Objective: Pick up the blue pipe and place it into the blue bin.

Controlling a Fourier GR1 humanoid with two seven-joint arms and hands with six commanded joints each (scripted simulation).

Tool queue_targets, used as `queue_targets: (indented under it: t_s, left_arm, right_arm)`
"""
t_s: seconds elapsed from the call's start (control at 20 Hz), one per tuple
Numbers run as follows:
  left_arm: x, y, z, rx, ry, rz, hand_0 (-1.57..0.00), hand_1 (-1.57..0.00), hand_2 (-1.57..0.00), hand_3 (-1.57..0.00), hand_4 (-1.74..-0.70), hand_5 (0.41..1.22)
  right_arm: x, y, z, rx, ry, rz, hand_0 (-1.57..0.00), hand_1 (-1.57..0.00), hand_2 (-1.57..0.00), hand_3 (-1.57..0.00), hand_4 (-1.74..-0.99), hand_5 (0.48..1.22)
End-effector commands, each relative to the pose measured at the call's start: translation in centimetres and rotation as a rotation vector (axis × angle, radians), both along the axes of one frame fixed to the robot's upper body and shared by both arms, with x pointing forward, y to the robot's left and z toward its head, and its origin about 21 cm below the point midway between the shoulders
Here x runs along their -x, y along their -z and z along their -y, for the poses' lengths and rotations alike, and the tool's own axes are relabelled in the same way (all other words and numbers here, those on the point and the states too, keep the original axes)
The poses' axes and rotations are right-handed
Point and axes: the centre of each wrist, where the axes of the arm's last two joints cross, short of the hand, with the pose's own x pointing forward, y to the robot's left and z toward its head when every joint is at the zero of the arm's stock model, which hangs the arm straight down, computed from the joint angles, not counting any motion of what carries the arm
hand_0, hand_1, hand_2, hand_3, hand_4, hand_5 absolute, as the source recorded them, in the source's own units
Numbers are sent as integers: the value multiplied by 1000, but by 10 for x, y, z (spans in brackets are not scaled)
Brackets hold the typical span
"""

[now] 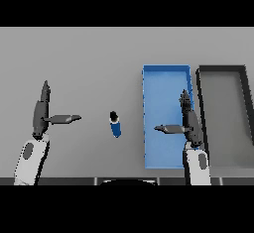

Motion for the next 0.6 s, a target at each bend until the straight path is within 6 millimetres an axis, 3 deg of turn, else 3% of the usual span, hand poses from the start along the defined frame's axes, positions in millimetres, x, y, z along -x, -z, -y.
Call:
queue_targets:
  t_s: [0.0, 0.25, 0.3, 0.35, 0.55]
  left_arm:
    - [0, 0, 1, 1, 1, 5, 1, 1, 1, 1, -966, 593]
    - [-6, -4, 9, 0, 3, 10, 1, 1, 1, 1, -966, 593]
    - [4, 2, -4, -69, 119, 13, 1, 1, 1, 1, -966, 593]
    - [7, 2, -13, -119, 192, 13, 1, 1, 1, 1, -963, 592]
    - [10, 5, -22, -160, 301, -13, 1, 1, 1, 1, -961, 595]
  right_arm:
    - [0, 0, 1, 0, 2, -1, 1, 1, 1, 1, -1205, 629]
    - [-6, -1, 11, -3, 5, -10, 1, 1, 1, 1, -1205, 629]
    - [2, -7, 30, 145, -25, 73, 1, 1, 1, 1, -1205, 629]
    - [9, -8, 37, 224, -52, 121, 1, 1, 1, 1, -1201, 628]
    - [22, -14, 36, 309, -93, 137, 1, 1, 1, 1, -1196, 623]
